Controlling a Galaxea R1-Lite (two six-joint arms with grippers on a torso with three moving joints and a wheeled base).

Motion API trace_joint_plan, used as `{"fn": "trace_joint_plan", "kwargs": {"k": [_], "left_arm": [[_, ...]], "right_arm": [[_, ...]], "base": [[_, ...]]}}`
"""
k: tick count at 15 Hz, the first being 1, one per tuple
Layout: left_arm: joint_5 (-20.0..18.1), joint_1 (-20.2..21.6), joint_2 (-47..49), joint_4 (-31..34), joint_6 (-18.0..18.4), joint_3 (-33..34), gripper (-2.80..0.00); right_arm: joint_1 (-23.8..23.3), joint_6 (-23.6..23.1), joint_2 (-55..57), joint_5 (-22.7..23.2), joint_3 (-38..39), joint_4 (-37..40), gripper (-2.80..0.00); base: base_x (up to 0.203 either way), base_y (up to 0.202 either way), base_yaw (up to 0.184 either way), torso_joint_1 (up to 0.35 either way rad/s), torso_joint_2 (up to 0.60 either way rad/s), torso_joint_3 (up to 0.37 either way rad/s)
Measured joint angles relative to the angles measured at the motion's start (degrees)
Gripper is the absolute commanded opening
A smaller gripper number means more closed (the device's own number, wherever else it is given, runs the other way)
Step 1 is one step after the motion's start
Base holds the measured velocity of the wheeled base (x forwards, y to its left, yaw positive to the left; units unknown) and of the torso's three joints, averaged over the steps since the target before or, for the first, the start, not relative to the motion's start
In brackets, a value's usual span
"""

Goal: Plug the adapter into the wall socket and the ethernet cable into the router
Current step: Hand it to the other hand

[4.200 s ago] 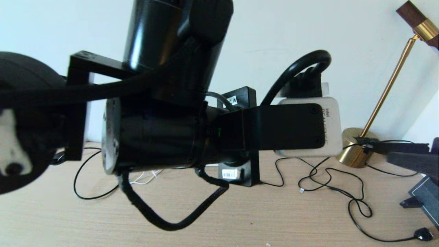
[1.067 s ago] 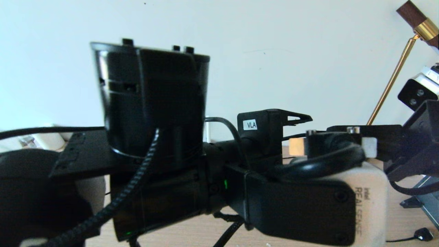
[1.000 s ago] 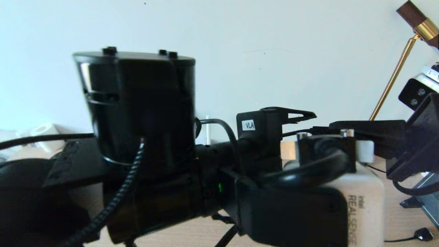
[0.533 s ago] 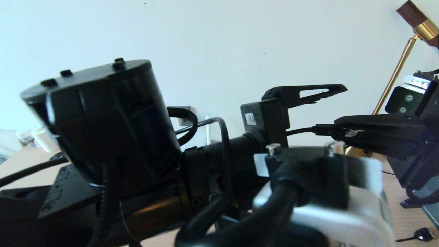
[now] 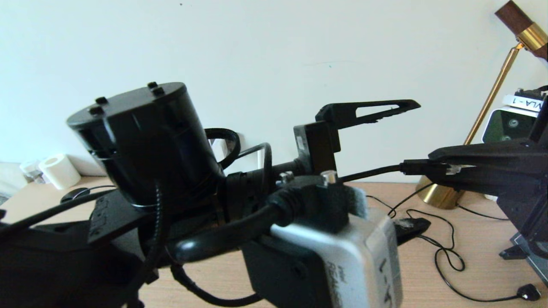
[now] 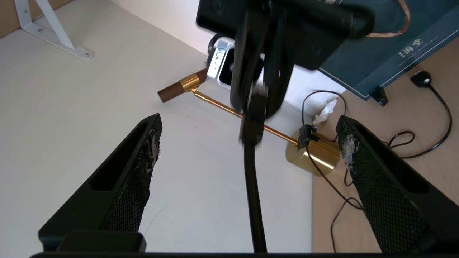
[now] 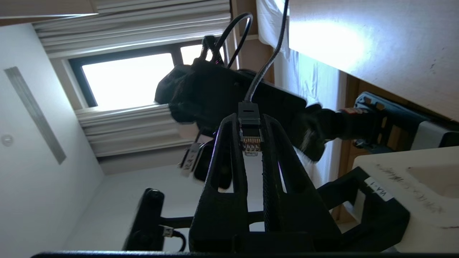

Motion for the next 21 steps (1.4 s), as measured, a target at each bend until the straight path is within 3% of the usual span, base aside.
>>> {"fn": "trace_joint_plan", "kwargs": {"k": [13,14,21], "left_arm": [[-0.63,1.39,1.42,-1.9,-0.24,-0.37,0.0],[-0.63,1.32,1.53,-1.9,-0.27,-0.38,-2.8],[-0.44,-1.13,2.04,-1.87,-0.38,-0.31,-2.8]], "right_arm": [[-1.67,0.29,0.78,1.11,0.13,-0.38,-2.8],[-1.67,0.31,0.84,1.14,0.09,-0.36,-2.8],[-1.67,0.13,1.33,1.04,0.11,-0.46,-2.8]], "base": [[0.0,0.0,0.0,0.0,0.0,0.0],[0.0,0.0,0.0,0.0,0.0,0.0],[0.0,0.0,0.0,0.0,0.0,0.0]]}}
